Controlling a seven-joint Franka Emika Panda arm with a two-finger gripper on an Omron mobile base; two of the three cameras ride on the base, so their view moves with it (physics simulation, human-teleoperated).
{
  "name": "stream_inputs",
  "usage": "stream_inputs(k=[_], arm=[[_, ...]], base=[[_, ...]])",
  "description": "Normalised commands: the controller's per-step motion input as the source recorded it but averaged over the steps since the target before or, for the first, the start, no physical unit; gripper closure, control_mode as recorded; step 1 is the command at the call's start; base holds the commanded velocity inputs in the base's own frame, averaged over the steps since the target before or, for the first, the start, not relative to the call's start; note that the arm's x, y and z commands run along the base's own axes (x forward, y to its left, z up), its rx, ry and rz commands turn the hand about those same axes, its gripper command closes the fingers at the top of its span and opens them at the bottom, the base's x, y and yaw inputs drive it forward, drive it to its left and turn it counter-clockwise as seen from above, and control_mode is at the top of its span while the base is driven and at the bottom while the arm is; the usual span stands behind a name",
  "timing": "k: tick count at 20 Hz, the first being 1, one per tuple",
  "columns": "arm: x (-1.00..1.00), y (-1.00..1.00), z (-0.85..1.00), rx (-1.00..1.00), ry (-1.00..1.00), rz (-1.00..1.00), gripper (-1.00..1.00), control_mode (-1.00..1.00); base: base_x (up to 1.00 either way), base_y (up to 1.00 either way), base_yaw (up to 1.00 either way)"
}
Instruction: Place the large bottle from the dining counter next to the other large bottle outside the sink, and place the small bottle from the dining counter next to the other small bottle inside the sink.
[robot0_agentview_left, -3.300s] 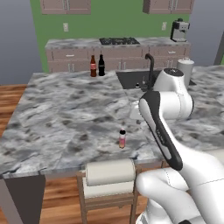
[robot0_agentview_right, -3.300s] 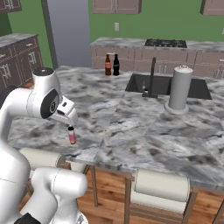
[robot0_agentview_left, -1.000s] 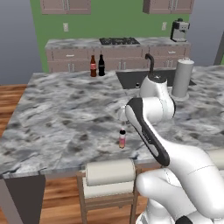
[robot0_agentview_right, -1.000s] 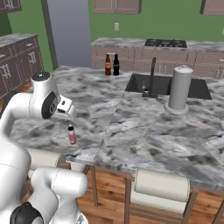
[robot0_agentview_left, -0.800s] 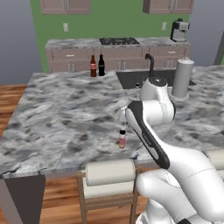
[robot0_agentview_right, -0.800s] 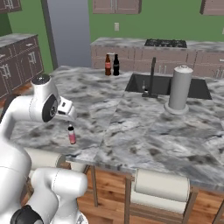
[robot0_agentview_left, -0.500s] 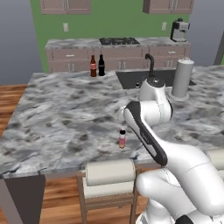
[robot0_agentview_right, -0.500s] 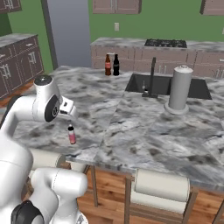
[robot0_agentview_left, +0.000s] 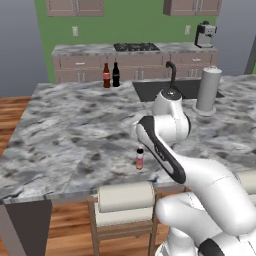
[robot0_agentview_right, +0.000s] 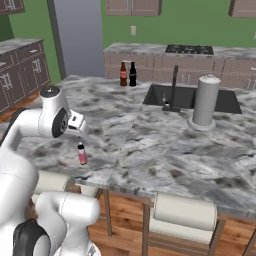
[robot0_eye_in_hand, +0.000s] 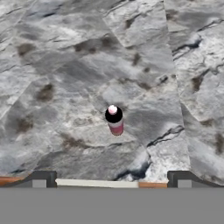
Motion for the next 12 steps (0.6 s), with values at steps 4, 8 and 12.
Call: stream_inputs(k=[4, 8, 12], arm=[[0.24, 0.0, -0.12, 0.0, 0.1, -0.01, -1.0, -1.0], [0.29, 0.0, -0.08, 0.0, 0.12, 0.0, -1.0, -1.0], [0.33, 0.0, -0.07, 0.0, 0.12, 0.0, -1.0, -1.0]], base=[[0.0, 0.0, 0.0], [0.0, 0.0, 0.0], [0.0, 0.0, 0.0]])
